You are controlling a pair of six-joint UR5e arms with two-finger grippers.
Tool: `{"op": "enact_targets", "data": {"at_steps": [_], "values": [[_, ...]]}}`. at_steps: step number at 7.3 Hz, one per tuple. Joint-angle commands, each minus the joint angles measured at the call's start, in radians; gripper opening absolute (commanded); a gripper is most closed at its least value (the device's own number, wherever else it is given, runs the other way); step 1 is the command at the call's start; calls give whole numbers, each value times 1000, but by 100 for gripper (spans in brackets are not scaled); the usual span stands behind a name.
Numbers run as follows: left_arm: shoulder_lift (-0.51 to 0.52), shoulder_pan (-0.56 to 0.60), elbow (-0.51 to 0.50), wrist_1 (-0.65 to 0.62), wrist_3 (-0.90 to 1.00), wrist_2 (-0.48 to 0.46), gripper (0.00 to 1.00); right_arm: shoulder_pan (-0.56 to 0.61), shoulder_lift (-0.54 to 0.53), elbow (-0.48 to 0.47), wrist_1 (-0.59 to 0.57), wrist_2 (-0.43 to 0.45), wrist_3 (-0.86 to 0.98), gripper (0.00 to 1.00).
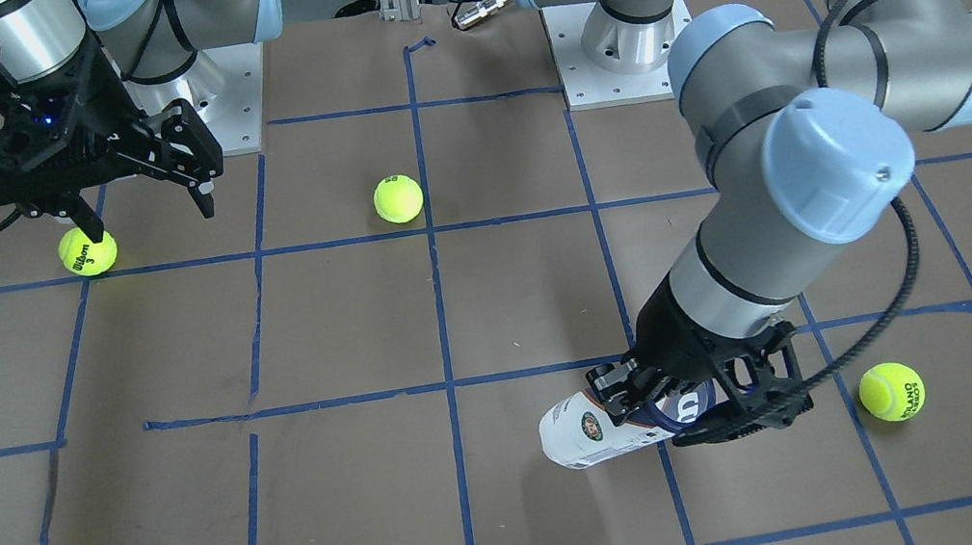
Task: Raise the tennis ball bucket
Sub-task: 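Lift the can with the left gripper, tilting it upright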
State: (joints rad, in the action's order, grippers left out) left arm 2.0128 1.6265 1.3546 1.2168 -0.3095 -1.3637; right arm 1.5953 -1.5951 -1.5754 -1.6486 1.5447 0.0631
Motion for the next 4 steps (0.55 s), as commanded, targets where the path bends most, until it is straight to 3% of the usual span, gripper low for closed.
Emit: {"op": "enact_targets", "data": {"at_steps": [1, 4], "values": [[11, 77, -8, -13, 56, -197, 0, 0, 1, 0, 1, 0, -5, 100], [50, 121, -2, -144, 35, -276, 0, -2, 1, 0, -3, 0, 0, 100]]}}
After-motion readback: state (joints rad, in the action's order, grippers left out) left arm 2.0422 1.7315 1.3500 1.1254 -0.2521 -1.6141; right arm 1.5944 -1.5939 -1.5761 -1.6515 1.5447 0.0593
